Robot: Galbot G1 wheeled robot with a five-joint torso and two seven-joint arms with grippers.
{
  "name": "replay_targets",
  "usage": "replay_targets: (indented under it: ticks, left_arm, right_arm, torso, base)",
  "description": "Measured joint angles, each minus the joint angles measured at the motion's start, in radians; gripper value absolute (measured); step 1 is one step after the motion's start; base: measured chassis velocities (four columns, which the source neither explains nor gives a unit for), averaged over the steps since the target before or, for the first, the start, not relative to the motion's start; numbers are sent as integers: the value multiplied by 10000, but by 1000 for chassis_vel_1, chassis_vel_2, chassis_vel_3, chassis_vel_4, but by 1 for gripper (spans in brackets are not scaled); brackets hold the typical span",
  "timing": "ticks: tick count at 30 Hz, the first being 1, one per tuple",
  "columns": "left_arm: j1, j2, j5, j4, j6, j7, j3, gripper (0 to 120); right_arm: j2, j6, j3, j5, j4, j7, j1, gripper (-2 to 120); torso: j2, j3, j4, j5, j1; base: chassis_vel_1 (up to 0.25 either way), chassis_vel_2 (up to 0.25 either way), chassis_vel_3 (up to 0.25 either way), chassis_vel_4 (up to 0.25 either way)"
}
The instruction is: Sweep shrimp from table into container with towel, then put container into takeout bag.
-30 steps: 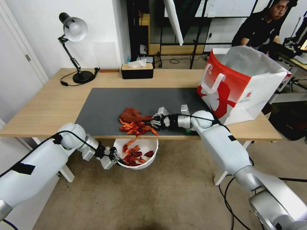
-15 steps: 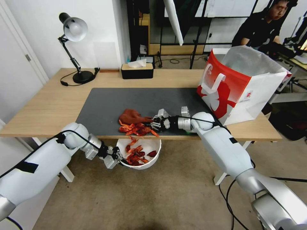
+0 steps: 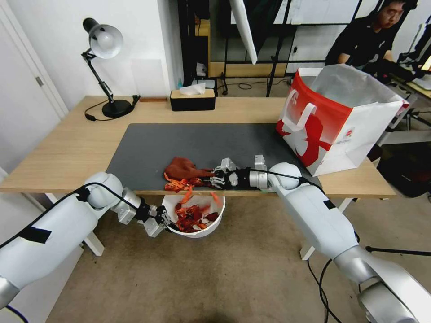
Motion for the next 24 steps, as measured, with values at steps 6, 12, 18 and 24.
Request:
replay_targets:
  ticks: [6, 12, 18, 24]
  left_arm:
    - [26, 36, -12, -17, -9, -3, -47, 0]
    - [63, 94, -21, -21, -27, -4, -110, 0]
    - [77, 167, -36, -48, -30, -1, -149, 0]
    - [64, 194, -62, -50, -31, 0, -174, 0]
  right_arm:
    - [29, 0, 45, -13, 44, 27, -111, 7]
    - [12, 5, 124, -18, 200, 30, -287, 7]
    - [-139, -5, 111, 6, 424, -21, -404, 7]
    - [-292, -84, 80, 114, 673, -63, -530, 7]
  torso:
    - [1, 0, -1, 0, 0]
    - [1, -1, 1, 0, 1]
    - [1, -1, 2, 0, 2]
    - [0, 0, 0, -1, 2]
  base:
    - [0, 0, 0, 0]
    - [0, 0, 0, 0]
    - [0, 0, 0, 0]
    - [0, 0, 0, 0]
